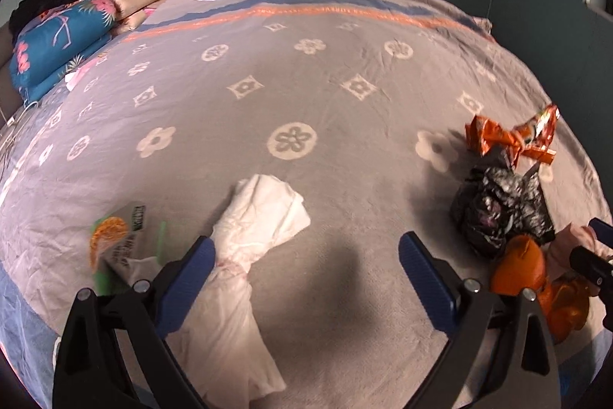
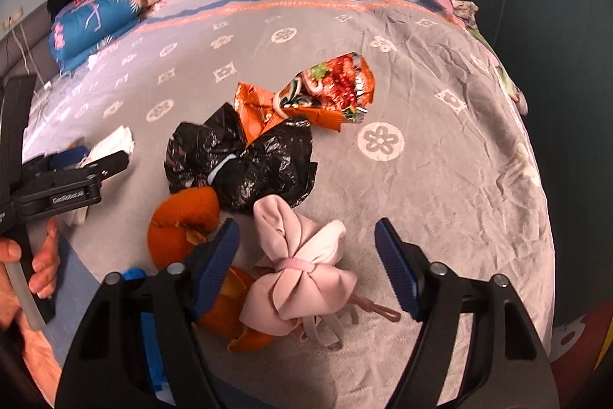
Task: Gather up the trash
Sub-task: 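Grasp the pink fabric item with strings using the right tool, then grasp the white tissue with the left tool while the right tool holds the pink item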
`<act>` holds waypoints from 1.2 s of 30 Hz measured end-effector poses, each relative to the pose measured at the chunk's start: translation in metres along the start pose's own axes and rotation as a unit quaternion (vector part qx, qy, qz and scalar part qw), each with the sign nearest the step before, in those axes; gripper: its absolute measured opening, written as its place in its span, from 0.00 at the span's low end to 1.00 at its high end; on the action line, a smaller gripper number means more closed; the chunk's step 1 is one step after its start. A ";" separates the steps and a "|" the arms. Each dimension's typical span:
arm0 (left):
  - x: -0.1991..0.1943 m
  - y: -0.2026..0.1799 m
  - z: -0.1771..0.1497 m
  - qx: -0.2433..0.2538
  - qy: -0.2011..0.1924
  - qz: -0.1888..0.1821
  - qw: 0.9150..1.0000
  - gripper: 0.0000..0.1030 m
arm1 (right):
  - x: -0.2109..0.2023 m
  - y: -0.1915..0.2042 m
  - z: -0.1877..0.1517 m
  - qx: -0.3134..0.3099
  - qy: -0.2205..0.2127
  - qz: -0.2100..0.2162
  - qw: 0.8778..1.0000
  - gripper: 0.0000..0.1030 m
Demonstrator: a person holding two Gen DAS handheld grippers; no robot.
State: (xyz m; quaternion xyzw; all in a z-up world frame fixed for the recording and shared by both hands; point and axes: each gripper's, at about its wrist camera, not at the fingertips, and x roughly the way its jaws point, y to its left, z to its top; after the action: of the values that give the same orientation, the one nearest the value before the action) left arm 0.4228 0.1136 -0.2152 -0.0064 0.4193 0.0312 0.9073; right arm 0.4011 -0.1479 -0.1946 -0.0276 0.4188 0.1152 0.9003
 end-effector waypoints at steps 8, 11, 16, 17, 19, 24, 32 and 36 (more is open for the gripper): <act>0.007 -0.008 0.000 0.017 0.010 0.009 1.000 0.51 | 0.010 -0.004 0.000 0.016 0.017 0.019 1.000 0.40; 0.013 -0.014 -0.001 0.029 0.025 0.010 0.999 0.25 | 0.011 -0.006 0.001 0.028 0.019 0.022 0.999 0.30; 0.016 -0.020 -0.004 0.042 0.026 0.020 0.999 0.06 | 0.006 -0.004 0.002 0.019 0.014 0.022 0.999 0.24; 0.016 -0.018 -0.004 0.038 0.027 0.019 0.999 0.03 | 0.005 -0.004 0.002 0.019 0.014 0.023 0.999 0.23; 0.015 -0.014 -0.003 0.028 0.027 0.018 0.999 0.01 | 0.003 -0.004 0.003 0.022 0.012 0.028 0.999 0.22; -0.001 -0.005 0.006 0.007 0.006 -0.002 1.000 0.01 | -0.005 -0.004 0.005 0.026 0.007 0.034 0.999 0.22; -0.029 0.019 0.022 -0.060 -0.021 -0.070 0.996 0.01 | -0.025 -0.009 0.011 0.035 -0.019 0.047 0.998 0.21; -0.047 0.031 0.030 -0.089 -0.043 -0.102 0.990 0.01 | -0.037 -0.010 0.017 0.037 -0.034 0.056 0.997 0.21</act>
State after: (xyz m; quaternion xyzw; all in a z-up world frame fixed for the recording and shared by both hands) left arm 0.4132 0.1437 -0.1596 -0.1288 0.3727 -0.0235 0.9187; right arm 0.3932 -0.1623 -0.1555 0.0333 0.3929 0.1504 0.9066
